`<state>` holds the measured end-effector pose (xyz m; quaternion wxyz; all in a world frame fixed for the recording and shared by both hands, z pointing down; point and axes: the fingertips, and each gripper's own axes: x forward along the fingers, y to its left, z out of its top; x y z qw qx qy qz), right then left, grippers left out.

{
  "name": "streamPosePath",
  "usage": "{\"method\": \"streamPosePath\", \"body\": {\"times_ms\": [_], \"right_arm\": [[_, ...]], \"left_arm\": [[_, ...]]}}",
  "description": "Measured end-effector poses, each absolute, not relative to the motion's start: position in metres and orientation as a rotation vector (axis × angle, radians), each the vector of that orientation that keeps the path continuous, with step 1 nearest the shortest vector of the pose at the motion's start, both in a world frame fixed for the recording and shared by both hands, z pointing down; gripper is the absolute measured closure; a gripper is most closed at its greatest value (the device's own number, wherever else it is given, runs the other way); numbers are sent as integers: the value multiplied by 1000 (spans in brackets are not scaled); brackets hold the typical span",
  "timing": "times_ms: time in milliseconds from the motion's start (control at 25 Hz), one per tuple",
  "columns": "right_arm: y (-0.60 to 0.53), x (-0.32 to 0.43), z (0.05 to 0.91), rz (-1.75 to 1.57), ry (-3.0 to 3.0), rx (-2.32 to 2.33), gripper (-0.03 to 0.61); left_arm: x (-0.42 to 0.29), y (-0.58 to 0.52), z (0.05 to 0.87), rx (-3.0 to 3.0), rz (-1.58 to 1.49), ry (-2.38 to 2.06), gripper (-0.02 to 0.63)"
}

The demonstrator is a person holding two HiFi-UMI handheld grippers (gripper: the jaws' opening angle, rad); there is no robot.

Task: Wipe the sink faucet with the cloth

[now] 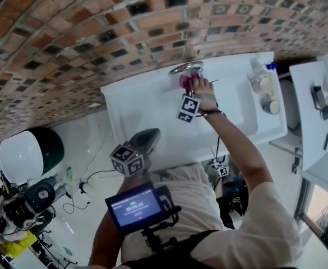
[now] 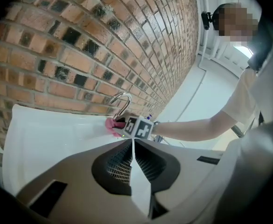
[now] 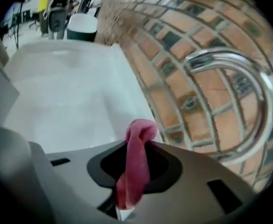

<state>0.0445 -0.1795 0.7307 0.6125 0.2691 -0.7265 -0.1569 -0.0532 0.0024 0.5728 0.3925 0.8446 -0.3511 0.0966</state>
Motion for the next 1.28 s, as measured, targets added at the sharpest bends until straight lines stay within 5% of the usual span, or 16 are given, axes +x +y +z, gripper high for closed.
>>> {"method": "streamPosePath", "body": {"times_ms": [480,1000,1280], "right_arm": [[-225,137,712,-5,-1702,795,489],[-259,168,774,1002,-1876,706,489],[-263,220,800,1522,-1857,1046,489]], "left_arm": [[-39,5,569,2156,248,-871,617],[-38,11,572,2133,285,-880,617],[-48,18,578,2108,304,-886,617]]}}
